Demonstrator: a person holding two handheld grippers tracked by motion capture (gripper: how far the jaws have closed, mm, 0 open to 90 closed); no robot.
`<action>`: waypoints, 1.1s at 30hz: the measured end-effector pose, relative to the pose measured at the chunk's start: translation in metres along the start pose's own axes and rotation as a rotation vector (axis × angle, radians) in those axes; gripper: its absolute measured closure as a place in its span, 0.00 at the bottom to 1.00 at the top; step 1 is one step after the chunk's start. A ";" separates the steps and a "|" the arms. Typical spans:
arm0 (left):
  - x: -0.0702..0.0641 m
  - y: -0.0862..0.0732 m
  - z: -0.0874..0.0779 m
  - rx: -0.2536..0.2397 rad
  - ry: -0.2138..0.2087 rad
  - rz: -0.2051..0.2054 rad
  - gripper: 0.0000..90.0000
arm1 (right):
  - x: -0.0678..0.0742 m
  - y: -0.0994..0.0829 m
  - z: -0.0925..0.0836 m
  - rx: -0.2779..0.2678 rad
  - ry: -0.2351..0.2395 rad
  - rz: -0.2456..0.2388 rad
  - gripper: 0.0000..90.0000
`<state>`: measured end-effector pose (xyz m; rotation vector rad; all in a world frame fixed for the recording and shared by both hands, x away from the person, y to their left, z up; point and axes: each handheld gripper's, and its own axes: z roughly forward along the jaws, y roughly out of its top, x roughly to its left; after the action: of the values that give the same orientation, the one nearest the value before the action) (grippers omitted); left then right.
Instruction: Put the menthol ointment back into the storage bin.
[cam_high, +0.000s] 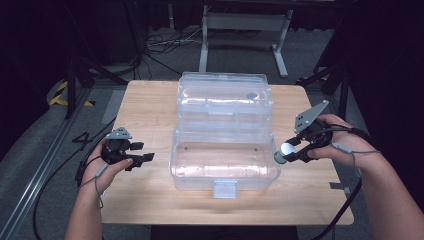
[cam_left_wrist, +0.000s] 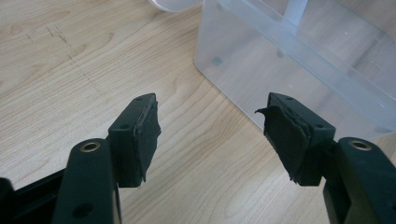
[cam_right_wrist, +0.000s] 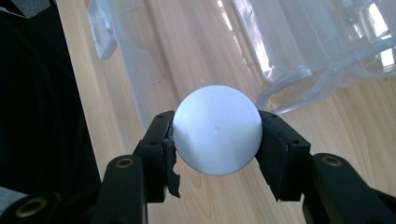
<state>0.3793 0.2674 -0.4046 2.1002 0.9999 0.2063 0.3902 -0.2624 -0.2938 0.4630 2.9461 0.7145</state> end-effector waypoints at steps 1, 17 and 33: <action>0.000 0.000 0.000 0.000 0.000 0.000 0.40 | 0.000 0.001 0.001 -0.005 0.001 -0.006 0.56; 0.000 0.000 0.000 0.000 0.002 -0.001 0.40 | 0.004 0.017 0.012 0.010 0.043 -0.066 0.56; 0.000 -0.001 -0.001 0.003 0.001 -0.007 0.40 | 0.006 0.021 0.029 0.038 0.073 -0.087 0.56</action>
<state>0.3787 0.2684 -0.4044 2.0993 1.0081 0.2026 0.3941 -0.2303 -0.3103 0.3158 3.0307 0.6806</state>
